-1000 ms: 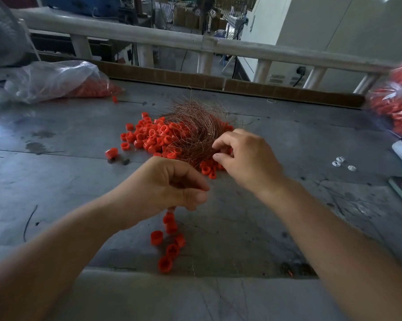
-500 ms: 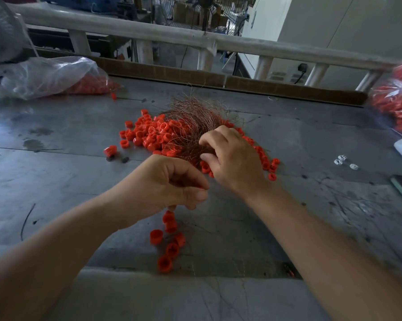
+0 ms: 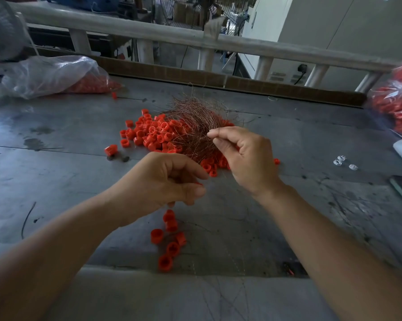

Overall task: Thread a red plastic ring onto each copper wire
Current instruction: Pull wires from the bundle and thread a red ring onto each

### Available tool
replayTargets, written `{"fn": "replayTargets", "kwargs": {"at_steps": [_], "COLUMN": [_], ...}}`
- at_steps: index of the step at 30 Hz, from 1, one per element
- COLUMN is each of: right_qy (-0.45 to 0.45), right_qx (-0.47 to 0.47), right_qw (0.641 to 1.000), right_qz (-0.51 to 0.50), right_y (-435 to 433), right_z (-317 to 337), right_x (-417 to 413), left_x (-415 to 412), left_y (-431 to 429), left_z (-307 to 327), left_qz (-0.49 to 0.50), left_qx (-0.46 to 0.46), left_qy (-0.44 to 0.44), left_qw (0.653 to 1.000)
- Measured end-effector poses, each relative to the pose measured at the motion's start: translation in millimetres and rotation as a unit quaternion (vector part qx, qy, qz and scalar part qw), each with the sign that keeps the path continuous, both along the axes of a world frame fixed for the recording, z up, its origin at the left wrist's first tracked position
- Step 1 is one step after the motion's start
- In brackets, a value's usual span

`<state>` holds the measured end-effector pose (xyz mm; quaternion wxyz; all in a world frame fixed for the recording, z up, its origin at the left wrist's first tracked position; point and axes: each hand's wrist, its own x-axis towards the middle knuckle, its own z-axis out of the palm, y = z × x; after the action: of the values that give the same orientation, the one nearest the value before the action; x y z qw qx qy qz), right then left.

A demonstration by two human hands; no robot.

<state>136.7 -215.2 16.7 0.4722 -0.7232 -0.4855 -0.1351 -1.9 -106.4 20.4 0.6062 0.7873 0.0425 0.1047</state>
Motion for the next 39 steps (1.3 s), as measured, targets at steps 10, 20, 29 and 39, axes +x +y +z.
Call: {"fn": "replayTargets", "kwargs": {"at_steps": [10,20,29,39], "right_qy": [0.01,-0.037,-0.058,-0.073], "right_qx": [-0.113,-0.087,-0.142,-0.028], "right_qw": [0.991,0.992,0.985,0.995], "right_qz": [-0.072,-0.08,-0.08,-0.069], "right_y": [3,8,11,6], "right_z": [-12,-8,-8,-4], "right_x": [11,12,13,7], "left_x": [5,11,9,12], "left_y": [-3,-3,-1,-1], "left_z": [-7,-10,-12,-13], "left_qz": [0.054,0.045,0.054,0.046], "left_qx": [0.186,0.233,0.267,0.285], "left_qy": [-0.052,-0.095,-0.063,-0.013], "left_qw": [0.98,0.967,0.96,0.957]}}
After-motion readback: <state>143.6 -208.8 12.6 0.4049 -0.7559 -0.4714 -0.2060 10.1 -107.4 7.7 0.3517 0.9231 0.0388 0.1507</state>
